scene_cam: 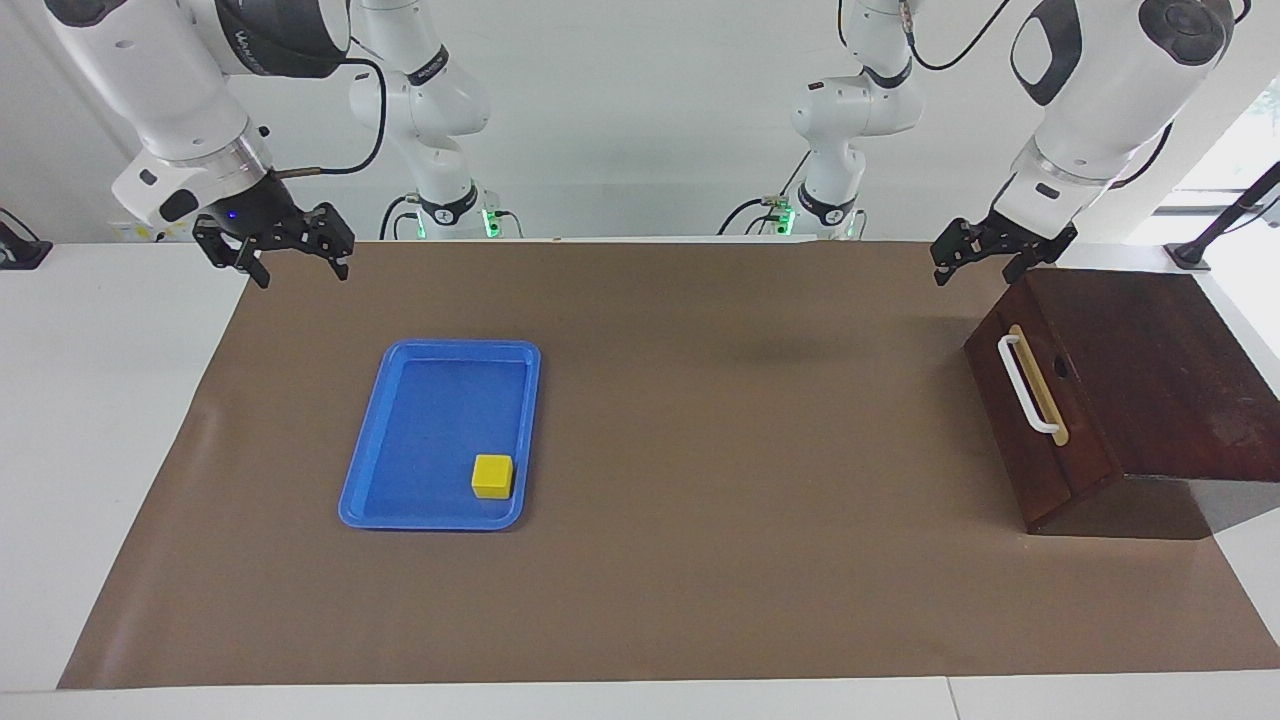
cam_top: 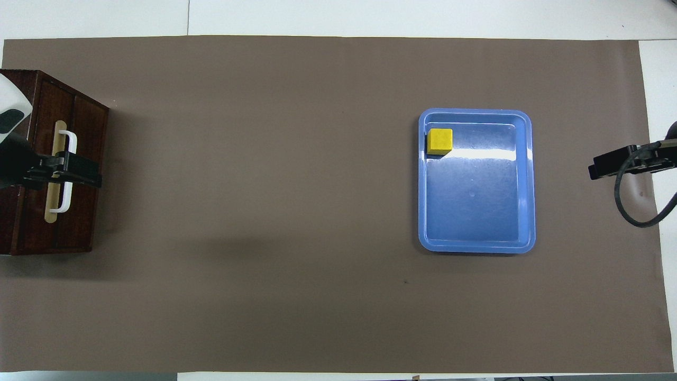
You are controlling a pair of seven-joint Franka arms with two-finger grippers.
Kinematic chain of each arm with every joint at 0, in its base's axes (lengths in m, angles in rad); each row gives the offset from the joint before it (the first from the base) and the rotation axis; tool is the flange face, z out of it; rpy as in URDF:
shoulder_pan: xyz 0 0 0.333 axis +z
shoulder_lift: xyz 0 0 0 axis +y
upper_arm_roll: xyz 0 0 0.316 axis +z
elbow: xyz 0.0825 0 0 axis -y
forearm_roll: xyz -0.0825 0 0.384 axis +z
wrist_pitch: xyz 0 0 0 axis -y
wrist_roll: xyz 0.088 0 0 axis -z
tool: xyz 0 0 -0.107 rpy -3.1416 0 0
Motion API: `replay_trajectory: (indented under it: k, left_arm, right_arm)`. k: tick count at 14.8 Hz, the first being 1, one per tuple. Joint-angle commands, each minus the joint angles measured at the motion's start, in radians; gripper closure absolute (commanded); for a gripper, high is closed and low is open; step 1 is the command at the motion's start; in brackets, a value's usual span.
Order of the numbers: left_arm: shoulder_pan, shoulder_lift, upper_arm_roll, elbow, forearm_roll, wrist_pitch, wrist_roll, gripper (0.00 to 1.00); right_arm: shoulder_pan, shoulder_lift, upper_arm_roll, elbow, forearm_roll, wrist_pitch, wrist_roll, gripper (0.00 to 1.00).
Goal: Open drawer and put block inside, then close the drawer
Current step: 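Move the right gripper toward the yellow block in the blue tray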
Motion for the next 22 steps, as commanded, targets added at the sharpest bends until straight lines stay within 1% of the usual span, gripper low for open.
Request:
replay_trajectory:
  k: [1,14,16,17,19,20,22]
  left_arm:
    - [-0.001,-0.001,0.002,0.012,0.015,-0.012,-0.002,0.00]
    - [-0.001,-0.001,0.002,0.014,0.015,-0.012,-0.002,0.00]
    - [-0.001,-0.001,0.002,0.012,0.015,-0.012,-0.003,0.00]
    - [-0.001,-0.001,0.002,0.012,0.015,-0.012,-0.002,0.00]
    - [-0.001,-0.001,0.002,0.012,0.015,-0.012,-0.002,0.00]
    - [-0.001,-0.001,0.002,0.012,0.015,-0.012,-0.003,0.00]
    - [-0.001,-0.001,0.002,0.012,0.015,-0.012,-0.003,0.00]
  right_arm:
    - [-0.018,-0.010,0.007,-0.009,0.011,0.016,-0.014,0.00]
    - [-0.017,-0.012,0.007,-0.017,0.008,0.034,-0.014,0.00]
    - [-0.017,-0.020,0.008,-0.043,0.020,0.054,0.004,0.00]
    - [-0.017,-0.020,0.008,-0.055,0.027,0.062,0.050,0.00]
    - [-0.015,-0.001,0.008,-0.063,0.087,0.066,0.228,0.00]
    - [-0.012,0.026,0.008,-0.063,0.124,0.072,0.317,0.00]
    - [-0.001,0.065,0.008,-0.063,0.144,0.126,0.421,0.00]
